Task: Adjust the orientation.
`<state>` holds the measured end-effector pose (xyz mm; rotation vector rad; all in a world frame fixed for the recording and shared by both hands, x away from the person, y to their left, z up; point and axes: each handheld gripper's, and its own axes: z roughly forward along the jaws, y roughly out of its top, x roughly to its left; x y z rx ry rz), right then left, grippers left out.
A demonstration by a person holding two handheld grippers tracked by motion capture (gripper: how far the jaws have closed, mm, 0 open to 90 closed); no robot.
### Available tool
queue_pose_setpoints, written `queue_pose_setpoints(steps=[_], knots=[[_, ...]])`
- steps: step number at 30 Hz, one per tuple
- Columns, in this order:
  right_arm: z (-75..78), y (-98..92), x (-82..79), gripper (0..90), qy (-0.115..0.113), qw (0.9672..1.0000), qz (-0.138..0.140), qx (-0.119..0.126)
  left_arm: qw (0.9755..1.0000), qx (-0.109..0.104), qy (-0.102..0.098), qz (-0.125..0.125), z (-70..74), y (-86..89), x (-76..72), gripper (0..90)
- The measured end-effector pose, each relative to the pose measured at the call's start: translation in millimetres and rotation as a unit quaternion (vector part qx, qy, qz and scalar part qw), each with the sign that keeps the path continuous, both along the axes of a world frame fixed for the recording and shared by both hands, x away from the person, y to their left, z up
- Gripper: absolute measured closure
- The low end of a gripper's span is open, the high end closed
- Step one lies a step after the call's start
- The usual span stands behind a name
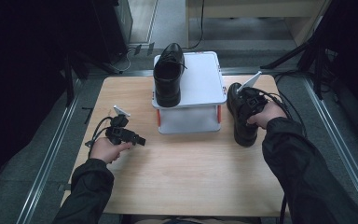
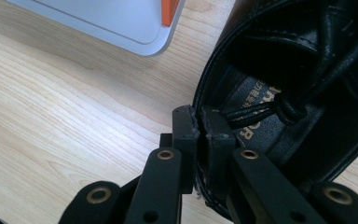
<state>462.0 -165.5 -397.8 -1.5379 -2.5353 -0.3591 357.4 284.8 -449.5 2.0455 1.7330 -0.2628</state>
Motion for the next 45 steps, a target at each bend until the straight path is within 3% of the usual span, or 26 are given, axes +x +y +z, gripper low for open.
queue_pose_setpoints(steps=[4, 8, 14, 17, 20, 28, 37, 41, 45], knots=[[-0.2, -1.7, 0.2, 83.3, 0.003, 1.0, -0.001, 0.005, 1.0, -0.002, 0.001, 0.001, -0.1, -0.4, -0.1, 45.0], [9.6, -6.4, 2.1, 75.3, -0.011, 0.9998, -0.004, 0.017, 1.0, 0.001, 0.004, -0.001, -0.3, -0.4, 0.1, 44.9], [34.4, -29.3, 9.2, 72.4, -0.029, 0.9989, -0.035, 0.009, 1.0, 0.001, 0.003, -0.002, -0.4, -0.9, -0.1, 45.0], [35.3, -41.2, 12.3, 72.2, -0.03, 0.9983, -0.05, 0.001, 1.0, 0.002, 0.003, -0.003, -0.4, -1.4, -0.2, 45.0], [29.2, -52.5, 15.3, 72.2, -0.029, 0.9975, -0.064, -0.012, 1.0, 0.001, 0.003, -0.002, -0.2, -1.4, -0.1, 45.0], [1.6, -68.9, 21.5, 71.0, -0.008, 0.9953, -0.096, -0.003, 1.0, 0.003, 0.003, -0.002, -0.7, -1.4, 0.1, 44.9], [-26.1, -59.3, 26.2, 71.6, 0.008, 0.9935, -0.112, -0.015, 1.0, 0.003, -0.002, -0.002, 0.4, -1.2, -0.2, 45.0], [-36.7, -53.5, 27.4, 73.9, 0.011, 0.9929, -0.113, -0.034, 1.0, 0.003, -0.006, -0.001, 0.2, -0.1, 0.0, 45.0], [-41.6, -52.1, 28.6, 75.8, 0.018, 0.9914, -0.124, -0.039, 1.0, 0.005, -0.004, -0.006, -0.2, -0.2, 0.4, 45.0]])
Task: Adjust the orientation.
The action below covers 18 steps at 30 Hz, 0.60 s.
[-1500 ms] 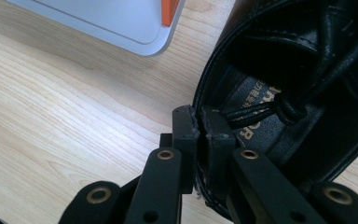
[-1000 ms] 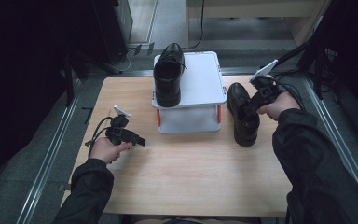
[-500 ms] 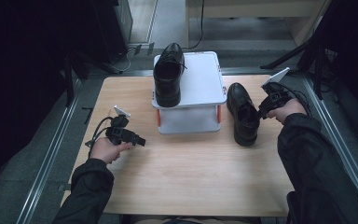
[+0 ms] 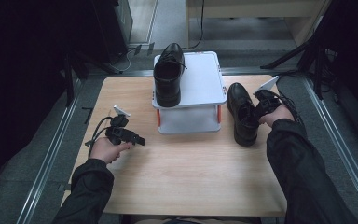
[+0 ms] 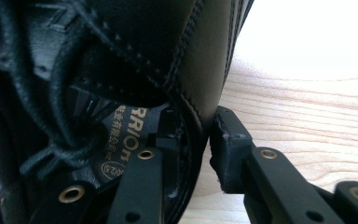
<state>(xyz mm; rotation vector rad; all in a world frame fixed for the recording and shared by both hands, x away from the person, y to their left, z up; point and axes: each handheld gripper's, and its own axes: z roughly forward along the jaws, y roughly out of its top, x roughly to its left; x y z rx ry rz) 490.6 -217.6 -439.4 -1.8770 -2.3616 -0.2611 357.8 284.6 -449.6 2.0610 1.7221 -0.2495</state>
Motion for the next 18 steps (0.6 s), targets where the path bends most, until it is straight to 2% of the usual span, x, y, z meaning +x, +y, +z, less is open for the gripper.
queue_pose_setpoints(steps=[6, 11, 18], knots=[[-1.9, -3.4, 1.1, 79.0, 0.008, 0.9996, -0.024, 0.016, 1.0, -0.001, 0.001, 0.0, -0.2, -0.9, -0.1, 45.1], [-1.8, -4.4, 2.2, 80.9, 0.017, 0.9987, -0.045, 0.019, 1.0, -0.002, 0.001, 0.001, -0.7, -0.1, 0.2, 45.1], [-1.9, -5.8, 2.5, 82.7, 0.021, 0.9979, -0.057, 0.023, 1.0, -0.001, -0.001, 0.0, -0.6, -0.7, 0.1, 45.2]])
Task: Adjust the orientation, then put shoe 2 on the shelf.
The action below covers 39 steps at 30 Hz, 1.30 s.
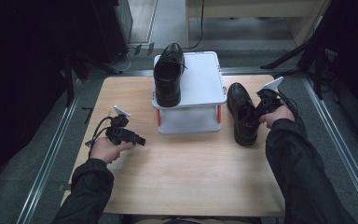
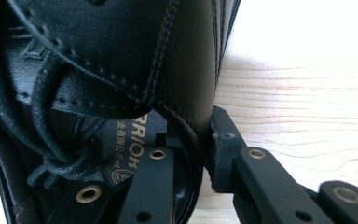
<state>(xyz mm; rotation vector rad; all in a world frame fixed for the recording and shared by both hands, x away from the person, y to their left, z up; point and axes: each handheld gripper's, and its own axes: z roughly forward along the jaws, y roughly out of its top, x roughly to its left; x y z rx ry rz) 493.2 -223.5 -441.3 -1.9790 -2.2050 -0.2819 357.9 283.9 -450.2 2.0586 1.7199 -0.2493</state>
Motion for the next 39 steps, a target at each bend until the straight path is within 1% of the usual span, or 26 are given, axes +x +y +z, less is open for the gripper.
queue_pose_setpoints(steps=[6, 8, 9, 11, 17, 18, 19, 20, 21, 23, 26, 28, 31, 32, 34, 39], knots=[[0.5, -2.0, 1.4, 85.6, 0.011, 0.9999, -0.009, -0.001, 1.0, 0.001, -0.002, -0.001, 0.7, -0.1, 0.0, 45.3], [1.5, -3.5, 1.4, 85.8, 0.014, 0.9998, -0.013, 0.0, 0.9999, 0.003, -0.009, 0.003, 2.3, 0.6, -0.1, 45.6], [1.7, -4.8, 1.3, 85.9, 0.013, 0.9998, -0.017, 0.005, 0.9999, 0.001, -0.014, 0.007, 3.3, 1.0, -0.4, 45.7], [1.8, -5.6, 1.1, 86.0, 0.015, 0.9996, -0.022, 0.007, 0.9997, -0.002, -0.021, 0.011, 5.0, 2.4, -0.6, 45.8], [4.1, -10.3, 1.7, 86.3, 0.027, 0.9982, -0.044, 0.03, 0.9998, -0.002, -0.018, 0.01, 4.7, 1.4, -0.2, 45.9], [5.0, -11.1, 1.3, 86.4, 0.025, 0.9981, -0.047, 0.033, 0.9998, -0.002, -0.017, 0.008, 4.8, 1.1, 0.0, 45.9], [6.4, -11.4, 1.3, 86.6, 0.028, 0.9978, -0.049, 0.034, 0.9998, -0.003, -0.017, 0.007, 4.6, 0.9, 0.1, 45.9], [8.4, -12.4, 1.0, 86.6, 0.025, 0.9977, -0.052, 0.035, 0.9998, -0.002, -0.017, 0.008, 4.4, 0.7, 0.2, 45.9], [9.9, -12.7, 1.2, 86.6, 0.028, 0.9977, -0.052, 0.033, 0.9999, -0.001, -0.016, 0.006, 4.0, 1.1, 0.5, 45.9], [14.7, -14.3, 1.7, 86.7, 0.025, 0.9978, -0.053, 0.03, 0.9999, -0.002, -0.013, 0.007, 3.6, 1.3, 0.4, 46.0], [25.0, -18.7, 2.9, 86.8, 0.021, 0.9974, -0.06, 0.035, 0.9998, -0.003, -0.016, 0.009, 3.8, 2.0, 0.0, 46.0], [35.1, -22.4, 4.1, 86.8, 0.021, 0.9969, -0.064, 0.04, 0.9998, -0.005, -0.016, 0.009, 4.3, 2.4, -0.2, 46.0], [50.6, -24.8, 6.2, 86.9, 0.015, 0.9974, -0.064, 0.032, 0.9998, -0.007, -0.016, 0.008, 4.3, 2.2, -0.2, 46.0], [58.8, -25.9, 7.3, 87.0, 0.009, 0.9974, -0.065, 0.03, 0.9998, -0.007, -0.016, 0.008, 4.4, 2.1, -0.1, 46.0], [71.1, -26.7, 9.3, 87.0, 0.006, 0.9974, -0.066, 0.027, 0.9998, -0.007, -0.016, 0.007, 4.2, 1.9, -0.1, 46.0], [108.2, -28.6, 13.8, 86.9, -0.015, 0.9973, -0.067, 0.028, 0.9999, -0.006, -0.015, 0.006, 3.6, 1.8, -0.2, 46.0]])
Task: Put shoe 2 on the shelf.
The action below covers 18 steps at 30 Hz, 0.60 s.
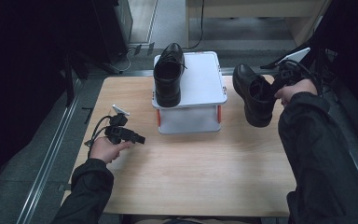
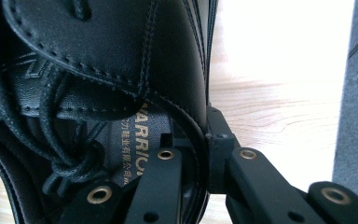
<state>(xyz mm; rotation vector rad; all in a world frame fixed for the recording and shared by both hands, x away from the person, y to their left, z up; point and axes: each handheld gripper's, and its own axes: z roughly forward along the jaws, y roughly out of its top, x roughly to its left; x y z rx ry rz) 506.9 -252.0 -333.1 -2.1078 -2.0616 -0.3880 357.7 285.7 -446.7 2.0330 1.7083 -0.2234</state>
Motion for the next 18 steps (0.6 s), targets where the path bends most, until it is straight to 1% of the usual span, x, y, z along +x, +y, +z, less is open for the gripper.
queue_pose_setpoints(steps=[1, 2, 5, 7, 9, 11, 14, 18], knots=[[9.3, -0.1, 1.1, 87.0, -0.003, 1.0, -0.003, 0.002, 1.0, 0.0, 0.0, 0.0, 0.0, 0.0, 0.1, 46.0], [15.4, 0.2, 1.6, 87.0, -0.008, 1.0, -0.003, 0.002, 1.0, -0.002, 0.001, 0.002, -0.2, -0.2, 0.0, 46.0], [40.6, 4.8, 4.6, 87.0, -0.022, 0.9998, -0.001, -0.005, 1.0, -0.003, 0.002, 0.001, 0.1, -0.4, 0.1, 46.0], [52.7, 8.9, 6.3, 87.0, -0.032, 0.9995, 0.001, -0.006, 1.0, 0.0, 0.0, -0.003, 1.0, -0.5, -0.3, 46.0], [64.5, 13.2, 8.2, 86.9, -0.038, 0.9992, 0.007, -0.001, 1.0, -0.003, 0.001, -0.005, 1.4, -0.9, -0.6, 45.9], [72.2, 18.1, 9.8, 86.9, -0.042, 0.9991, 0.009, 0.001, 1.0, -0.003, 0.003, -0.007, 1.0, -0.9, -0.4, 45.9], [81.4, 32.5, 13.5, 86.9, -0.045, 0.9988, 0.016, -0.001, 1.0, -0.003, 0.003, -0.007, 0.7, -1.2, -0.3, 45.9], [87.9, 59.7, 19.1, 87.0, -0.048, 0.998, 0.039, -0.009, 0.9999, -0.007, 0.003, -0.008, 0.9, -1.0, 0.0, 45.9]])
